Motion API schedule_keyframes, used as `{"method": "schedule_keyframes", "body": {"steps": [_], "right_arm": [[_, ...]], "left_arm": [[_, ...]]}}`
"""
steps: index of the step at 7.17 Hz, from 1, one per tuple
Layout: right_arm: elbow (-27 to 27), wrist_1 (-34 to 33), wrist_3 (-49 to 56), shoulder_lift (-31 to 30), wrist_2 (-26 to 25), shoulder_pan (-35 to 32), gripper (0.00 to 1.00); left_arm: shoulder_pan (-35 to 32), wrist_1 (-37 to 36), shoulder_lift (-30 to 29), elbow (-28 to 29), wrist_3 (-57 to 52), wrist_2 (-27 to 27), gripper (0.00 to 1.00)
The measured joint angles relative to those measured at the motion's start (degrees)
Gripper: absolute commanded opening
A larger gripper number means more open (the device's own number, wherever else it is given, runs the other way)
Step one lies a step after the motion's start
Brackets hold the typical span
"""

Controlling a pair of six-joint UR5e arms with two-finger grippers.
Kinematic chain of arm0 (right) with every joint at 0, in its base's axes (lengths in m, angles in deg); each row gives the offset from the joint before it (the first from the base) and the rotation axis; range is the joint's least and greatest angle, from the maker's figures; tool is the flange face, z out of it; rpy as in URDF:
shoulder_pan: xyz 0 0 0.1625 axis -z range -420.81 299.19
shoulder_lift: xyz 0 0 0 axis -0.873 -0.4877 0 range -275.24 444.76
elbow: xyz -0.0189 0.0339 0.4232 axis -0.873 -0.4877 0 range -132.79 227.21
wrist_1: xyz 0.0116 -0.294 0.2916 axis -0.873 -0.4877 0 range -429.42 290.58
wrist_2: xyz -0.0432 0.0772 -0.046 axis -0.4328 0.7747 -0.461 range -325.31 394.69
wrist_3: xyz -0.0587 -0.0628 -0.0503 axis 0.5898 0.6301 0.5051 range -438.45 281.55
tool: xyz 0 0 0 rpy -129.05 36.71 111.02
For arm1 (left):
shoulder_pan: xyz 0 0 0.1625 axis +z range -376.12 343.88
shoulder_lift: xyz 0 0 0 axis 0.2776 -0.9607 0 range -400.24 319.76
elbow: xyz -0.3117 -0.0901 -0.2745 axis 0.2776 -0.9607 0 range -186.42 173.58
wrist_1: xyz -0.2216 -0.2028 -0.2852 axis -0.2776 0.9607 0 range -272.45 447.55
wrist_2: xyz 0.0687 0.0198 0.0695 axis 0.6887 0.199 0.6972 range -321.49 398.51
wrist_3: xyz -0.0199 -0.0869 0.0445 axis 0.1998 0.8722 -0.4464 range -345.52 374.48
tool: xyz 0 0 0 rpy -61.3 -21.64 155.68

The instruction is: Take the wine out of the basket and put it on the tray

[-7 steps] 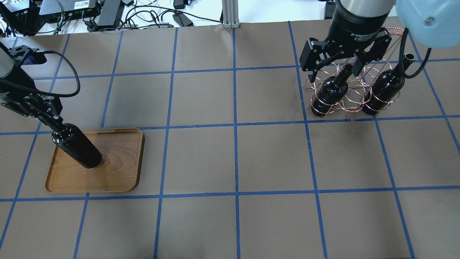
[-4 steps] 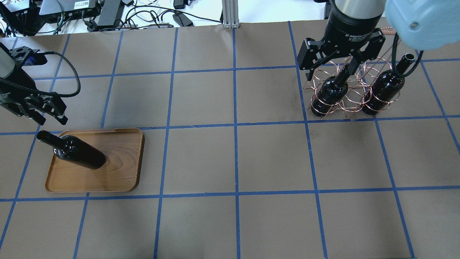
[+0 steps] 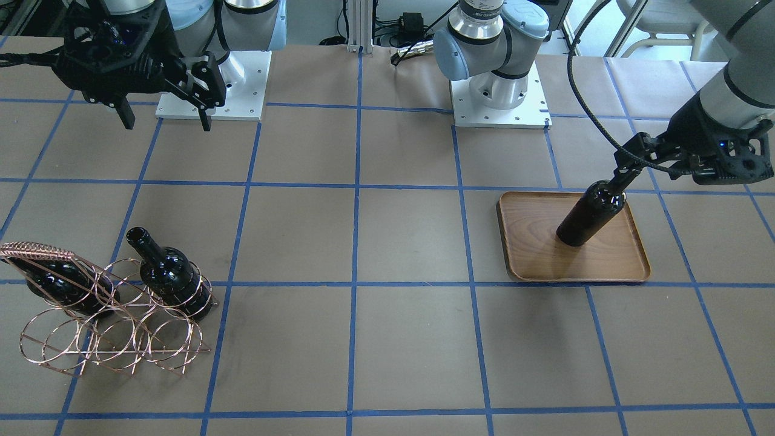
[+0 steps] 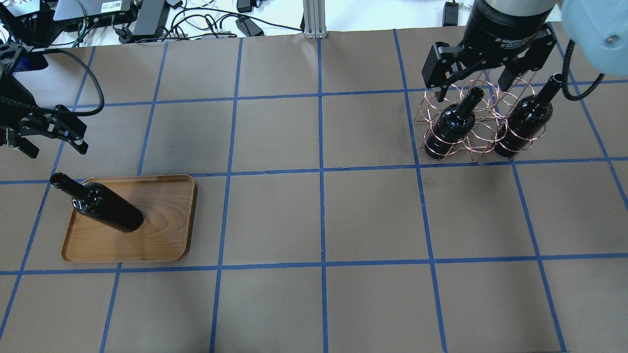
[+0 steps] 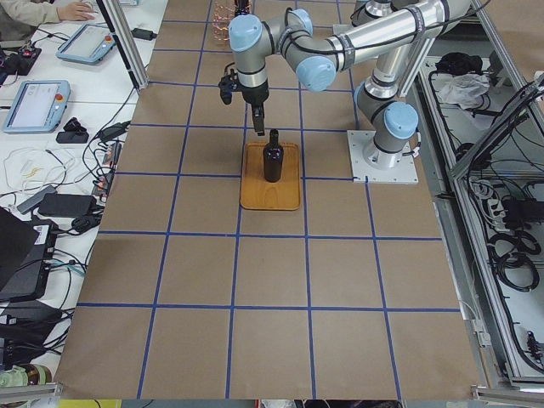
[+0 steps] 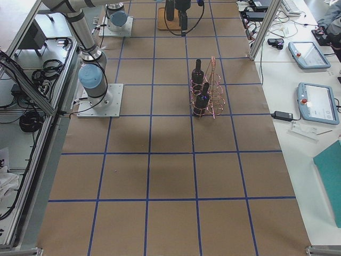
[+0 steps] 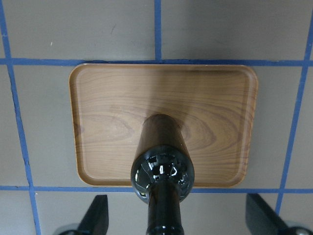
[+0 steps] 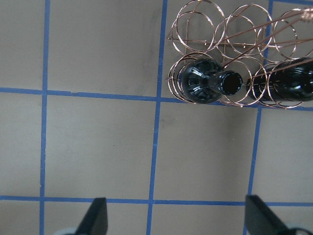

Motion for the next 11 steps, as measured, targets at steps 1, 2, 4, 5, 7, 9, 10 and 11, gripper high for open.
{"method": "schedule_keyframes", "body": {"steps": [1,2,4,5,7,9,10,11], "right_arm": [[0.1,0.1,0.0,-0.4,-0.3,0.0,1.00],[0.2,0.2,0.0,-0.6,-0.3,0.0,1.00],[0.4,0.2,0.0,-0.5,-0.2,-0.1,1.00],[0.4,0.2,0.0,-0.5,-0.3,-0.1,1.00],[0.5,0.1,0.1,-0.4,-0.2,0.0,1.00],[0.5,0.0,0.1,-0.4,-0.3,0.0,1.00],[0.5,-0.1,0.1,-0.4,-0.1,0.1,1.00],[0.5,-0.2,0.1,-0.3,0.0,0.1,1.00]], "left_arm": [[-2.9,0.2,1.0,1.0,4.9,-0.2,1.00],[-6.5,0.1,1.9,1.7,8.8,-0.5,1.00],[-12.0,0.0,4.6,2.1,10.8,-1.4,1.00],[-13.0,0.2,6.1,2.0,10.6,-2.6,1.00],[-14.0,0.4,6.9,1.5,9.9,-3.9,1.00],[-15.8,-0.1,6.2,1.3,7.5,-4.0,1.00],[-16.4,-0.1,6.5,1.3,6.2,-3.8,1.00],[-16.8,0.1,6.9,1.2,5.2,-3.7,1.00]]}}
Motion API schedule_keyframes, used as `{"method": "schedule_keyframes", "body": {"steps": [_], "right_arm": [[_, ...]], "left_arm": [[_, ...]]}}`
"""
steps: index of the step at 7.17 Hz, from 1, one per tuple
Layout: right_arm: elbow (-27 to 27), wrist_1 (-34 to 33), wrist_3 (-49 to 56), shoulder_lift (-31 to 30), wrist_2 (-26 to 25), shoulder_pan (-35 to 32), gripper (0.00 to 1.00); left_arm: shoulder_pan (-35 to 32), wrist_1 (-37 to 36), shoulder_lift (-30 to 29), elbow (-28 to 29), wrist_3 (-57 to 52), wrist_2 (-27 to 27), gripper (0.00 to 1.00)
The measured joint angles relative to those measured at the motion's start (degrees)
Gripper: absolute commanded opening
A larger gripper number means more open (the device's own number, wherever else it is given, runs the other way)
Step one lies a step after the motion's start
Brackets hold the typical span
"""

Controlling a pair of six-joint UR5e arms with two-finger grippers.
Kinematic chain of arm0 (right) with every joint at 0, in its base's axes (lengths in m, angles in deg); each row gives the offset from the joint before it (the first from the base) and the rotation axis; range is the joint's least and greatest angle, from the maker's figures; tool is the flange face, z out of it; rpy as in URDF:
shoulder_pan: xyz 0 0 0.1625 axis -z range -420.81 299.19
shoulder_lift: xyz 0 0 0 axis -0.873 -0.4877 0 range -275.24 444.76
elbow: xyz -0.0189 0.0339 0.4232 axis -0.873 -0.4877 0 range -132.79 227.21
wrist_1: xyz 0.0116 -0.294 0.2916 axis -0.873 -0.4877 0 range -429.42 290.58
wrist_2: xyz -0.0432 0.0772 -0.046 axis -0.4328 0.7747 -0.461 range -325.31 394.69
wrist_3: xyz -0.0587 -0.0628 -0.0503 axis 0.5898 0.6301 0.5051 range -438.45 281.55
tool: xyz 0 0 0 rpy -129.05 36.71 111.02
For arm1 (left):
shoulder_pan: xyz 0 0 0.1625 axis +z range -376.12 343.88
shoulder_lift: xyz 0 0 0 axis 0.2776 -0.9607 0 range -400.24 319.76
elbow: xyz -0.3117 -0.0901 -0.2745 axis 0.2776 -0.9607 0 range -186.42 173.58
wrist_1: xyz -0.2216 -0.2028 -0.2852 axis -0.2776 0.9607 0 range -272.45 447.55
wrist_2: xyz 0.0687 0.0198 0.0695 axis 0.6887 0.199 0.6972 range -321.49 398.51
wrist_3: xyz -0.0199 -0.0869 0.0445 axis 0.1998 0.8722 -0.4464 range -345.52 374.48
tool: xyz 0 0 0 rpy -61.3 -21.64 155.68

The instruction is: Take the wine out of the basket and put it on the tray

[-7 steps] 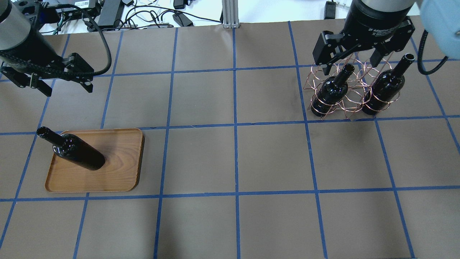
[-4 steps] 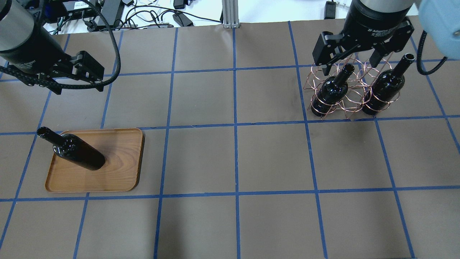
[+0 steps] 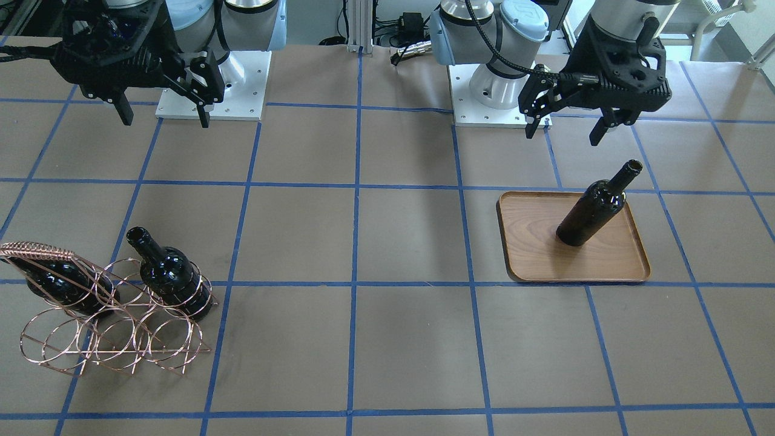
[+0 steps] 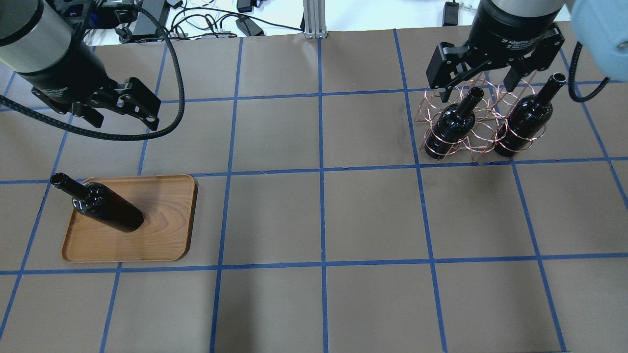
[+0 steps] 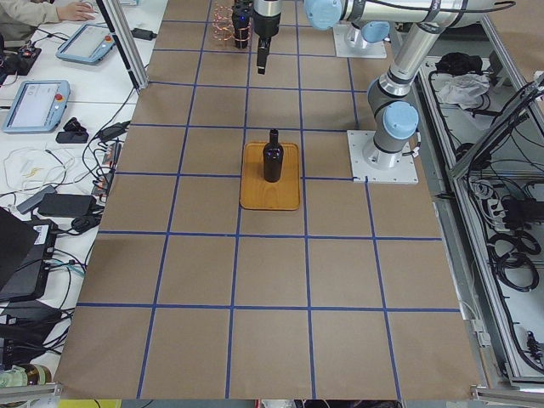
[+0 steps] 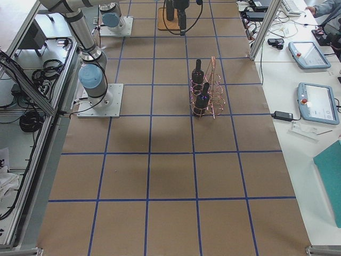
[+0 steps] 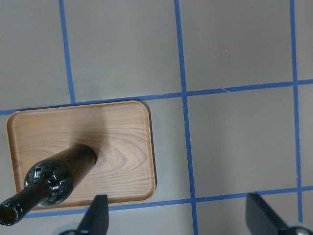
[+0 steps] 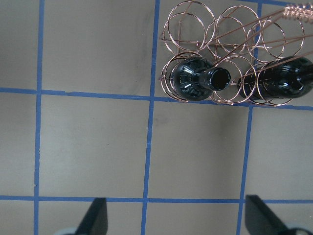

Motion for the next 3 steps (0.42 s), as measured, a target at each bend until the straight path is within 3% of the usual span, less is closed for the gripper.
{"method": "schedule_keyframes", "body": {"steps": [3], "right_arm": [[0.0,0.1,0.2,0.0,-0.2,0.1,1.00]], "left_arm": [[-0.8,0.3,-0.1,-0.2,-0.6,-0.2,1.00]]}}
